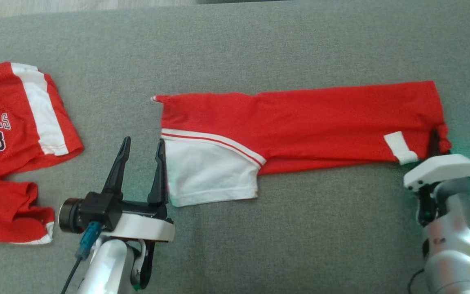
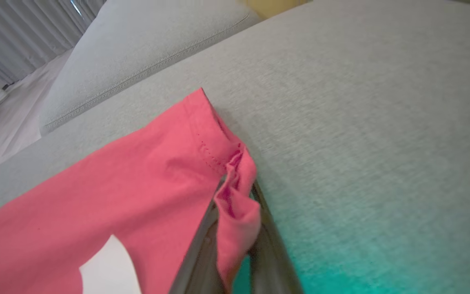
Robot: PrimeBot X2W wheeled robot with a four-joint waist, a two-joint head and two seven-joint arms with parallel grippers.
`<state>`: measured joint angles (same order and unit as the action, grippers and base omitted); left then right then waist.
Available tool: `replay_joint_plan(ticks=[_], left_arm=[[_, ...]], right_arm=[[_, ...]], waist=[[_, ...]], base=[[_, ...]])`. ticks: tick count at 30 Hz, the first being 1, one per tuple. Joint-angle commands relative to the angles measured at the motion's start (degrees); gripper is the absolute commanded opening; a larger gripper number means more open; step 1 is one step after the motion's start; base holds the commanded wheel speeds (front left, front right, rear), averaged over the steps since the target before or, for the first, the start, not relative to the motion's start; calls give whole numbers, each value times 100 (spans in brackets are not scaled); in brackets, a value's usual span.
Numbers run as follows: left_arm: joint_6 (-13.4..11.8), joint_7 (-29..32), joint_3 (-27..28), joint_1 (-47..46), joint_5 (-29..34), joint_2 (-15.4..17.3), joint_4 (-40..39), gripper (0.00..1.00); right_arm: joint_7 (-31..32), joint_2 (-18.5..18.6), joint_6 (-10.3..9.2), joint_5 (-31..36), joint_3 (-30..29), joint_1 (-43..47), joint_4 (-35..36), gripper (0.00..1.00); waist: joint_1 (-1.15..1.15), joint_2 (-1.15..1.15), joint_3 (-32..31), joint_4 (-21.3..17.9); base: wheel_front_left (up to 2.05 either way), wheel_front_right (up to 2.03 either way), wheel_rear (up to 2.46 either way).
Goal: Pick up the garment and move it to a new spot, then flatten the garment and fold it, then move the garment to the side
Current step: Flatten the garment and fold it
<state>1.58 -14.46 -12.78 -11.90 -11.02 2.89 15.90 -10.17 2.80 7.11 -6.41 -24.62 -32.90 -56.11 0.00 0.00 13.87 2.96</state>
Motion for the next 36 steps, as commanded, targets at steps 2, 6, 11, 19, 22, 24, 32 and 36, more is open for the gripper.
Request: replay_joint_plan(ticks=[2, 6, 11, 19, 22, 24, 32, 36], left_arm=[[20, -53, 256, -168, 33, 6, -149, 100], [34, -53, 284, -165, 15, 3, -139, 100], [45, -53, 297, -140, 1, 1, -130, 100], [10, -53, 234, -91, -73, -1, -114, 100], [-2, -53, 234, -62, -87, -1, -108, 100], [-12, -53, 237, -26, -105, -1, -105, 100], [-42, -53, 220, 127, -164, -1, -105, 100], [-45, -53, 199, 174, -180, -1, -109, 100]], right_arm=[[-11, 209, 37, 155, -239, -63, 323, 0], [88, 479, 37, 418, -704, -61, 616, 0], [229, 542, 37, 660, -1068, -120, 988, 0], [458, 167, 37, 649, -734, -130, 1653, 0], [519, 92, 37, 550, -488, -90, 1845, 0], [601, 44, 37, 407, -182, -28, 2042, 0], [908, 10, 37, -615, 1351, 330, 2682, 0], [994, 10, 37, -1158, 2125, 509, 2931, 0]], waist=[[0, 0, -26, -15], [0, 0, -52, -30], [0, 0, -113, -45], [0, 0, -292, -46], [0, 0, -374, -37], [0, 0, -462, -20], [0, 0, -816, 101], [0, 0, -922, 218]], base=[[0, 0, 0], [0, 0, 0], [0, 0, 0], [0, 0, 0], [0, 0, 0], [0, 0, 0], [0, 0, 0], [0, 0, 0]])
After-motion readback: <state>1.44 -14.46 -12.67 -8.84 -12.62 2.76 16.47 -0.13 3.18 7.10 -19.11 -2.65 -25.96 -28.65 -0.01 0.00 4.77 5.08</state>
